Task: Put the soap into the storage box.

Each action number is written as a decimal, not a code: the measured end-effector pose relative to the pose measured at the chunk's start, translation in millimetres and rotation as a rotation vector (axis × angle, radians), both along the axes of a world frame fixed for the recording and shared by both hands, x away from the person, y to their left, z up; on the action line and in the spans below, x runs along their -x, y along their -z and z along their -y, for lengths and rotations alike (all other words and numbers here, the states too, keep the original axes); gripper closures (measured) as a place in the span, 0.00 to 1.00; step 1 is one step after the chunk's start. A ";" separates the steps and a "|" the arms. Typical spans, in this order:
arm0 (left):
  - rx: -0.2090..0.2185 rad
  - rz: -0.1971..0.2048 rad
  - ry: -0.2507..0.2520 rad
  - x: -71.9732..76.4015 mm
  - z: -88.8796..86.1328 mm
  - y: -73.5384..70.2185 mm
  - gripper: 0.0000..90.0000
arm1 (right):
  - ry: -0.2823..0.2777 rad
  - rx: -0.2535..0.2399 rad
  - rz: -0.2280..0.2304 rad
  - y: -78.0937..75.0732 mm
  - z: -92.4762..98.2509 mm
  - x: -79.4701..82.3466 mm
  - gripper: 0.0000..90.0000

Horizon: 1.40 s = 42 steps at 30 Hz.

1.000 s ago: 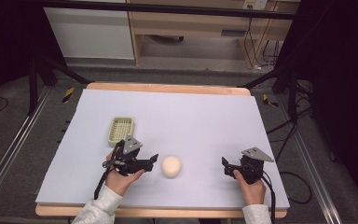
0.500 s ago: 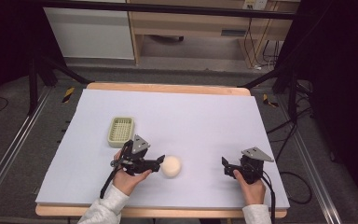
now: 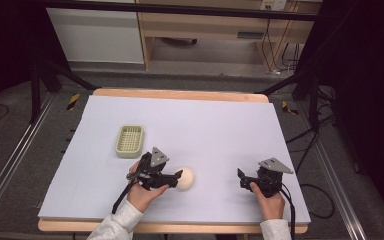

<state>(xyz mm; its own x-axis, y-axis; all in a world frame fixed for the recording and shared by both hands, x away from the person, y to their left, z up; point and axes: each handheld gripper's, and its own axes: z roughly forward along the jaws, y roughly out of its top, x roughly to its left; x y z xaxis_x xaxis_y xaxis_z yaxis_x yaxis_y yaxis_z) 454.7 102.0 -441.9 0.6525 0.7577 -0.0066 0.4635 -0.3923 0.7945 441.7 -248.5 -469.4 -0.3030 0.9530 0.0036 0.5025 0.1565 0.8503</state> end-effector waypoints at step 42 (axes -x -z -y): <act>-0.075 -0.063 0.065 2.7 35.0 13.9 0.16 | -0.001 -0.007 -0.004 -0.4 0.7 -0.3 0.05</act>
<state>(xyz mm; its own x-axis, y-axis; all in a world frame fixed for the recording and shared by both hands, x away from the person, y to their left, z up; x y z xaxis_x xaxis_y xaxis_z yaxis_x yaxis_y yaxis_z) 452.1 67.1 -455.9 0.7005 0.7137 0.0062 0.4833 -0.4807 0.7317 442.0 -249.1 -469.0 -0.3043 0.9525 0.0111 0.5053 0.1515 0.8495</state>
